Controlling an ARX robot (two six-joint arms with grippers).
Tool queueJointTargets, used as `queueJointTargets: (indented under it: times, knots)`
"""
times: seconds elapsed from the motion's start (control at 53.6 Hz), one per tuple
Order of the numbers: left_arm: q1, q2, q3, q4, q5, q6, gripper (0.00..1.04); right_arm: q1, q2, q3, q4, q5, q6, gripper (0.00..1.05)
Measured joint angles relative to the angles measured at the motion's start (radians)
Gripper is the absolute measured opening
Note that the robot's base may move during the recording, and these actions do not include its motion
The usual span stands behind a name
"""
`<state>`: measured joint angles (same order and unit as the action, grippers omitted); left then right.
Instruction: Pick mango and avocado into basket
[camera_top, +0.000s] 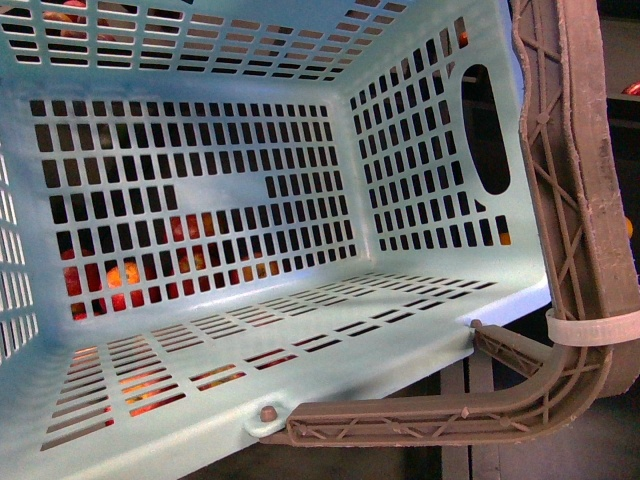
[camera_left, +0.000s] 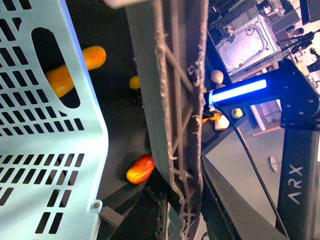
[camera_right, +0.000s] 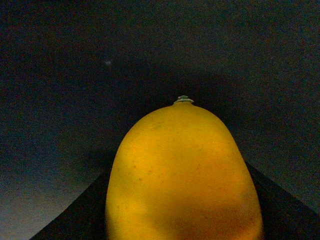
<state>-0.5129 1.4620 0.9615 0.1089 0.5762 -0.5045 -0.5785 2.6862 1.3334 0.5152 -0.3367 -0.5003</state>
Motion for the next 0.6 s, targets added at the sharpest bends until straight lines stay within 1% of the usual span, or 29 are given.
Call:
queueJointTargets:
  times: [0.131,0.205,0.28,0.429,0.598]
  knots:
    - [0.0,0.0,0.0,0.0,0.0,0.0,0.14,0.011,-0.162,-0.139,0.038,-0.07,0.117,0.64]
    - [0.0,0.0,0.0,0.0,0.0,0.0,0.14,0.039,-0.311,-0.246,0.054,-0.128,0.199,0.64]
    - [0.0,0.0,0.0,0.0,0.0,0.0,0.14,0.066,-0.408,-0.311,0.058,-0.161,0.254,0.64]
    - [0.0,0.0,0.0,0.0,0.0,0.0,0.14,0.201,-0.723,-0.506,0.043,-0.246,0.414,0.64]
    - [0.0,0.0,0.0,0.0,0.0,0.0,0.14,0.358,-0.978,-0.614,0.001,-0.274,0.551,0.64]
